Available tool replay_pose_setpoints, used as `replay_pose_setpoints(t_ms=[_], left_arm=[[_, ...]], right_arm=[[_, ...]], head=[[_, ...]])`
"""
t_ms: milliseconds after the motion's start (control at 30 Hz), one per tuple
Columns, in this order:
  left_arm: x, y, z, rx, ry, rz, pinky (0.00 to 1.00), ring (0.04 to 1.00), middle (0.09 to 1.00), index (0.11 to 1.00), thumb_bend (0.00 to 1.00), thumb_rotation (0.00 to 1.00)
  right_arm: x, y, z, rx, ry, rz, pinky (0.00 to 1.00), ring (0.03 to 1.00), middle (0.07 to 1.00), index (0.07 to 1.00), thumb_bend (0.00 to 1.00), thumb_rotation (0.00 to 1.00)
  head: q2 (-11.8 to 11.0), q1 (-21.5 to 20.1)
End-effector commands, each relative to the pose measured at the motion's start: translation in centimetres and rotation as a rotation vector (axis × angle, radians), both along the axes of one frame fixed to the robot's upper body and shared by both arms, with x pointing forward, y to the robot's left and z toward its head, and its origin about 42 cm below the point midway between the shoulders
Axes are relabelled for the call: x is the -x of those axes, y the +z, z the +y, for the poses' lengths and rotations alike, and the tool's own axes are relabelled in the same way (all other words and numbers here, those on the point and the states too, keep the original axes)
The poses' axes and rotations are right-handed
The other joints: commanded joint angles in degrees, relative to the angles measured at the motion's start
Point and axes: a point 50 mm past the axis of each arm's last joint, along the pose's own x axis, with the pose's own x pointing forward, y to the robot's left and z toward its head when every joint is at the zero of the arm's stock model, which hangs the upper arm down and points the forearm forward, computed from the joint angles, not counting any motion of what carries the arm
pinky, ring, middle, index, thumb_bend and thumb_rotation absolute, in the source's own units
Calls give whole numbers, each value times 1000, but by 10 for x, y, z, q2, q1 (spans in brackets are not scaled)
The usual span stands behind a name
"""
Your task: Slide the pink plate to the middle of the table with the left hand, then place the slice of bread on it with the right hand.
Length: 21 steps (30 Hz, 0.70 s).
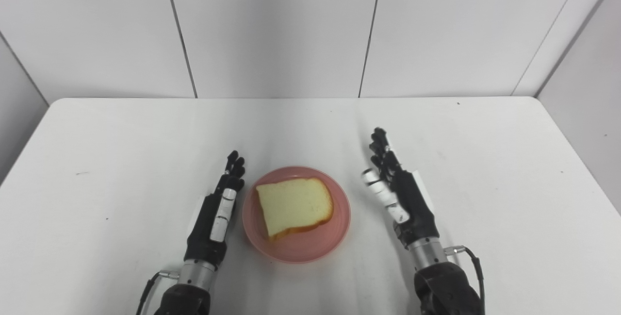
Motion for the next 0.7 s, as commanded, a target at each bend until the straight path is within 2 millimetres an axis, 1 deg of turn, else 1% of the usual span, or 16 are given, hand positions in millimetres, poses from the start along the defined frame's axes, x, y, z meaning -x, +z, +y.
replay_pose_setpoints(t_ms=[0,100,300,467,567,667], left_arm=[[0,16,-5,20,20,-63,1000,1000,1000,1000,697,1000],[2,16,-2,12,28,-68,1000,1000,1000,1000,713,1000],[5,20,2,18,39,-71,1000,1000,1000,1000,719,1000],[6,24,6,43,43,-62,1000,1000,1000,1000,717,1000],[5,27,7,54,32,-51,1000,1000,1000,1000,710,1000],[7,25,9,51,0,-27,1000,1000,1000,1000,704,1000]], right_arm=[[6,8,4,-55,-19,-78,1000,1000,1000,1000,762,949],[12,1,8,-86,-51,-71,1000,1000,1000,1000,754,996],[19,-12,20,-119,-71,-4,1000,1000,1000,1000,752,996],[20,-15,18,-130,-86,13,1000,1000,1000,1000,744,951],[19,-19,14,-123,-93,8,1000,1000,1000,1000,734,956],[19,-22,15,-112,-101,8,1000,1000,1000,1000,723,965]], head=[[2,-2],[3,-4],[5,0],[8,11],[7,17],[7,14]])
